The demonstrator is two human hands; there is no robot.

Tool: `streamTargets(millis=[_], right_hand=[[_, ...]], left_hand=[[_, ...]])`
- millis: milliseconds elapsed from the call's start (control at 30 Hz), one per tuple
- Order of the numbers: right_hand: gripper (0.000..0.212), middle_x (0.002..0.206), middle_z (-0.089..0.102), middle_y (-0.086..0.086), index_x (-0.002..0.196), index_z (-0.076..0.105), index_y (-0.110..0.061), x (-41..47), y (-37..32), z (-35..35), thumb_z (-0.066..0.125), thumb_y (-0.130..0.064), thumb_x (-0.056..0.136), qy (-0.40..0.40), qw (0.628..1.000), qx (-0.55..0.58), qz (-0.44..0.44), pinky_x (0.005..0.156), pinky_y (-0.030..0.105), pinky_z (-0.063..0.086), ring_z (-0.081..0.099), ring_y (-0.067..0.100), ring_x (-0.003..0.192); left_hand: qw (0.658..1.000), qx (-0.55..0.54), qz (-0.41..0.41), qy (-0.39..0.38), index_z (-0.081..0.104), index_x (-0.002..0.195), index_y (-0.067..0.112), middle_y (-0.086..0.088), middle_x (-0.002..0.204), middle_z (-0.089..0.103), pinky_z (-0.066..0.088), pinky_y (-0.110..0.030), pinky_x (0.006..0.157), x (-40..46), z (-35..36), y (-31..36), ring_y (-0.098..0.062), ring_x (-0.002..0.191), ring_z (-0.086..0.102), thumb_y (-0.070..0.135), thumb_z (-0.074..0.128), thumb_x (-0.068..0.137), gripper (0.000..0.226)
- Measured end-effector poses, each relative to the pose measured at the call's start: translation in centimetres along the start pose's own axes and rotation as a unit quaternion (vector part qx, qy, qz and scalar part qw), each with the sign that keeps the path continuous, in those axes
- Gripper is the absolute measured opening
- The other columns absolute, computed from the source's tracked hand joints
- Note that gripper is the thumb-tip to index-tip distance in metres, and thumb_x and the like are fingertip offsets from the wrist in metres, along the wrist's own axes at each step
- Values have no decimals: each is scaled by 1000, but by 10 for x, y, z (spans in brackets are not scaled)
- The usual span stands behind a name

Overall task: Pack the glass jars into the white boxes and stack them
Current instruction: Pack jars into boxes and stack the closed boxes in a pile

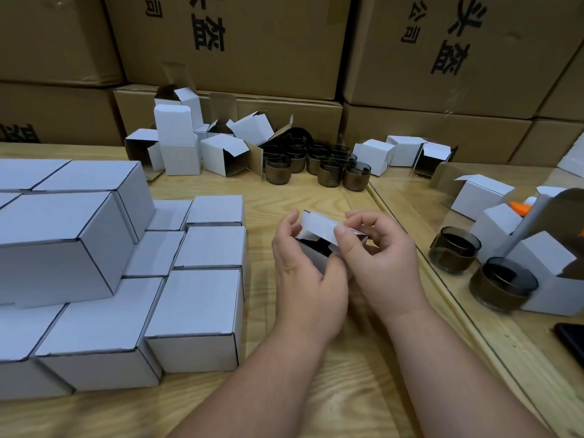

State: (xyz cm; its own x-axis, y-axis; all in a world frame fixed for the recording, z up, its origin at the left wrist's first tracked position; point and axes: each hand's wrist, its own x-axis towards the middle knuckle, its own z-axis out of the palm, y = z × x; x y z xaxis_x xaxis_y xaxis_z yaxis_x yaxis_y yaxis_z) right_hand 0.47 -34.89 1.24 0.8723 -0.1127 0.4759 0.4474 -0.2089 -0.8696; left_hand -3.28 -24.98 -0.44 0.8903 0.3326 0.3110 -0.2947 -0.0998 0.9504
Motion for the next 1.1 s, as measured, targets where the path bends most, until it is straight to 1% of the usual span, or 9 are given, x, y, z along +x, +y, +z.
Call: streamTargets(millis=[100, 200, 367, 533, 600, 700, 800, 933, 1100], right_hand=[[12, 108, 70, -4, 91, 70, -27, 0, 0, 0, 73, -30, 80, 6, 1000, -21, -20, 85, 38, 57, 67, 13, 103], [8, 105, 70, -7, 89, 72, -23, -1, -1, -1, 73, -26, 81, 3, 998, -36, -49, 81, 33, 56, 67, 11, 103], [11, 101, 70, -6, 87, 72, -16, 0, -1, -2, 73, -23, 79, -8, 997, -49, -57, 80, 28, 53, 66, 8, 100], [12, 103, 70, -4, 85, 69, -12, 0, 3, -4, 79, -14, 80, -19, 996, -62, -57, 82, 27, 52, 65, 7, 104], [14, 104, 69, -3, 84, 68, -11, 1, 4, -5, 80, -8, 81, -20, 996, -64, -54, 82, 28, 52, 65, 7, 104], [14, 104, 69, -2, 82, 66, -10, 1, 4, -4, 76, -18, 77, -21, 996, -66, -63, 80, 22, 50, 65, 7, 102], [17, 104, 68, -3, 80, 66, -8, -1, 4, -3, 76, -20, 74, -33, 994, -74, -75, 80, 22, 51, 65, 7, 102], [18, 104, 67, -3, 79, 64, -7, -1, 4, -3, 76, -20, 74, -45, 991, -84, -94, 82, 18, 50, 64, 8, 104], [19, 114, 63, -4, 77, 60, -12, 0, 7, -6, 79, -10, 77, -92, 988, -106, -72, 90, 12, 42, 58, -1, 111]], left_hand=[[1000, -7, -3, 0, 23, 133, 57, 6, 147, 43, 43, -45, 113, 1, 0, -1, -15, 136, 48, 36, 58, 86, 62], [1000, -17, -4, 1, 32, 126, 65, 4, 145, 45, 45, -47, 111, 2, 0, 0, -18, 135, 50, 34, 58, 87, 56], [999, -37, -6, 7, 30, 119, 75, 3, 143, 48, 47, -51, 109, 3, 1, 1, -22, 132, 53, 34, 56, 85, 59], [999, -49, -14, -1, 38, 122, 62, 1, 143, 49, 48, -55, 106, 4, 0, -2, -25, 129, 55, 29, 49, 86, 50], [999, -41, -8, 4, 39, 120, 60, 2, 141, 51, 48, -53, 105, 4, -1, -3, -24, 126, 56, 30, 46, 88, 44], [1000, -22, 5, 11, 40, 118, 58, 3, 136, 52, 49, -49, 103, 5, -1, -3, -20, 122, 57, 37, 44, 93, 33], [1000, -13, 11, 25, 39, 114, 56, 7, 128, 55, 51, -48, 99, 6, -1, -3, -19, 116, 59, 43, 43, 95, 23], [999, -29, -2, 30, 35, 105, 72, 14, 122, 55, 54, -44, 94, 7, 0, -3, -13, 110, 61, 41, 45, 92, 35], [997, -62, -33, 24, 38, 110, 67, 33, 102, 54, 54, -31, 82, 9, -2, -5, 4, 95, 61, 33, 46, 86, 43]])
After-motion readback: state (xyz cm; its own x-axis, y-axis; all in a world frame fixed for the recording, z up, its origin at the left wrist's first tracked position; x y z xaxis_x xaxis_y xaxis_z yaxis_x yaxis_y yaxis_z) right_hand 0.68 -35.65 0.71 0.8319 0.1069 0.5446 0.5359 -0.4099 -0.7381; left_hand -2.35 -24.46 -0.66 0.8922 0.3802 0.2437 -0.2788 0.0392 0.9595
